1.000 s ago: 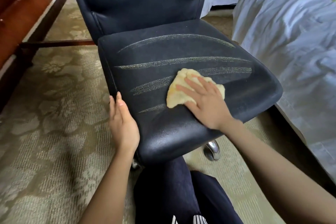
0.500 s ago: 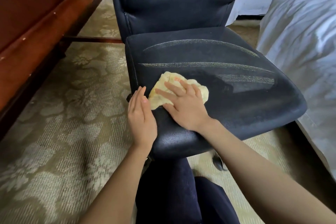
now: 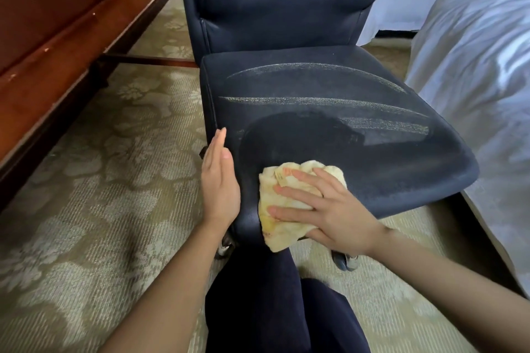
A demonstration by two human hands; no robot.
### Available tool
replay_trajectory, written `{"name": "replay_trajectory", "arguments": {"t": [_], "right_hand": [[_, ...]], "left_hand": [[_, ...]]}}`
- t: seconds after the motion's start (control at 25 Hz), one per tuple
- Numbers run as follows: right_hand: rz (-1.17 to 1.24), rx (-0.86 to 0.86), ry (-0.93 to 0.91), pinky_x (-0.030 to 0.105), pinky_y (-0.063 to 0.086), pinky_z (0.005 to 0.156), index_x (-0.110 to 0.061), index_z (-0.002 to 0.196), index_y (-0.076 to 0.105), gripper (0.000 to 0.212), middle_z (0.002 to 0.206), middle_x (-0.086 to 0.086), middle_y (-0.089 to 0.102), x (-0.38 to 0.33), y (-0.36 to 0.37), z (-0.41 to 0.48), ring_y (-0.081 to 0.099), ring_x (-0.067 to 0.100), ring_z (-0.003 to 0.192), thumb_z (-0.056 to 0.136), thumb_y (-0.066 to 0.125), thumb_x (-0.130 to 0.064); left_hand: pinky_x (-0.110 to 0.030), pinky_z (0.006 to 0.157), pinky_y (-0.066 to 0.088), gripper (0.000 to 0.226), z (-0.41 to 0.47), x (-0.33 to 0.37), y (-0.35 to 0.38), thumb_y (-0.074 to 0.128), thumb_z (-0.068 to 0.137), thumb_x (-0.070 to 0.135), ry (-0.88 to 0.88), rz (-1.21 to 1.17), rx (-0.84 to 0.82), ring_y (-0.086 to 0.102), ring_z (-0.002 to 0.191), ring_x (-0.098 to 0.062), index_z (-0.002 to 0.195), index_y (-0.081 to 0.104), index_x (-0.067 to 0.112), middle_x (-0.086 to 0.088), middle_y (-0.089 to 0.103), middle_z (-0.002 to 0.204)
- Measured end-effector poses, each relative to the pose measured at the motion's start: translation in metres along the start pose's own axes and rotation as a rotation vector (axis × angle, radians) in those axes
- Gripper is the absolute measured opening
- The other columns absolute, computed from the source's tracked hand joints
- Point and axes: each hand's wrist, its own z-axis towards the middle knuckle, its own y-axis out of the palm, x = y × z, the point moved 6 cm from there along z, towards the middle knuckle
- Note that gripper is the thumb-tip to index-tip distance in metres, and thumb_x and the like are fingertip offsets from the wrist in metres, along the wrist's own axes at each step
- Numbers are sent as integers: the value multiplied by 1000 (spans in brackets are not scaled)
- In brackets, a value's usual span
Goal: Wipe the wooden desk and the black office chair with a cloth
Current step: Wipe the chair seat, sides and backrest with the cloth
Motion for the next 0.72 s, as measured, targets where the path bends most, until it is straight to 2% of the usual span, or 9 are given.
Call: {"name": "replay_trajectory", "arguments": {"t": [0.08, 0.16, 0.24, 0.32, 0.4, 0.48, 0.56, 0.64, 0.72], "right_hand": [[21, -63, 6, 51, 25, 112, -43, 135, 44, 44, 145, -12, 40, 16, -3, 16, 32, 27, 136, 90, 44, -43], [83, -133, 87, 49, 17, 115, -46, 138, 36, 48, 150, -16, 31, 33, -4, 43, 25, 23, 139, 91, 35, -45], [154, -163, 155, 46, 13, 117, -46, 139, 33, 46, 152, -16, 26, 48, -3, 72, 20, 20, 140, 94, 36, -42], [192, -176, 198, 42, 12, 116, -46, 140, 33, 44, 153, -13, 24, 60, -1, 103, 18, 20, 141, 97, 40, -38], [204, -210, 257, 41, 9, 117, -46, 141, 30, 44, 155, -12, 20, 69, 4, 132, 13, 19, 143, 99, 36, -39], [239, -264, 358, 45, 4, 118, -47, 142, 27, 44, 157, -12, 15, 74, 11, 153, 6, 20, 145, 99, 32, -42], [283, -260, 450, 46, -1, 117, -48, 141, 27, 43, 157, -12, 14, 73, 16, 162, 2, 21, 145, 99, 31, -43], [288, -206, 466, 44, 2, 117, -47, 141, 30, 43, 156, -10, 19, 64, 15, 157, 7, 23, 144, 99, 33, -41], [271, -122, 432, 41, 12, 114, -44, 139, 36, 42, 152, -8, 29, 50, 9, 137, 23, 28, 136, 97, 38, -39]], "left_hand": [[-25, 118, 5, 55, 0, 3, 7, 14, 97, 45, 96, 189, -156, 6, 145, -6, 149, 14, 26, 8, 10, 158], [-27, 118, -5, 60, -4, 0, 8, 13, 95, 56, 151, 315, -319, -14, 143, -2, 146, -7, 32, 15, -15, 155], [-28, 118, -7, 68, -11, -6, 1, 15, 90, 61, 153, 366, -451, -24, 139, 3, 142, -18, 32, 17, -30, 150], [-26, 117, -5, 78, -20, -11, -12, 18, 86, 66, 163, 445, -549, -26, 137, 5, 142, -23, 30, 17, -36, 149], [-24, 115, -5, 96, -25, -11, -25, 22, 79, 77, 240, 665, -620, -27, 138, 3, 143, -27, 25, 14, -38, 148], [-23, 114, -11, 113, -25, -7, -34, 26, 71, 86, 302, 859, -663, -29, 138, 0, 144, -29, 19, 9, -39, 149], [-21, 111, -18, 123, -22, -2, -36, 35, 67, 87, 302, 930, -716, -33, 136, -2, 144, -29, 17, 6, -41, 148], [-22, 111, -18, 129, -20, 1, -37, 43, 65, 86, 289, 973, -759, -32, 137, -6, 144, -29, 14, 3, -39, 149], [-29, 116, -13, 132, -20, 4, -37, 44, 63, 87, 294, 1056, -768, -26, 141, -11, 145, -26, 10, -4, -33, 152]]}}
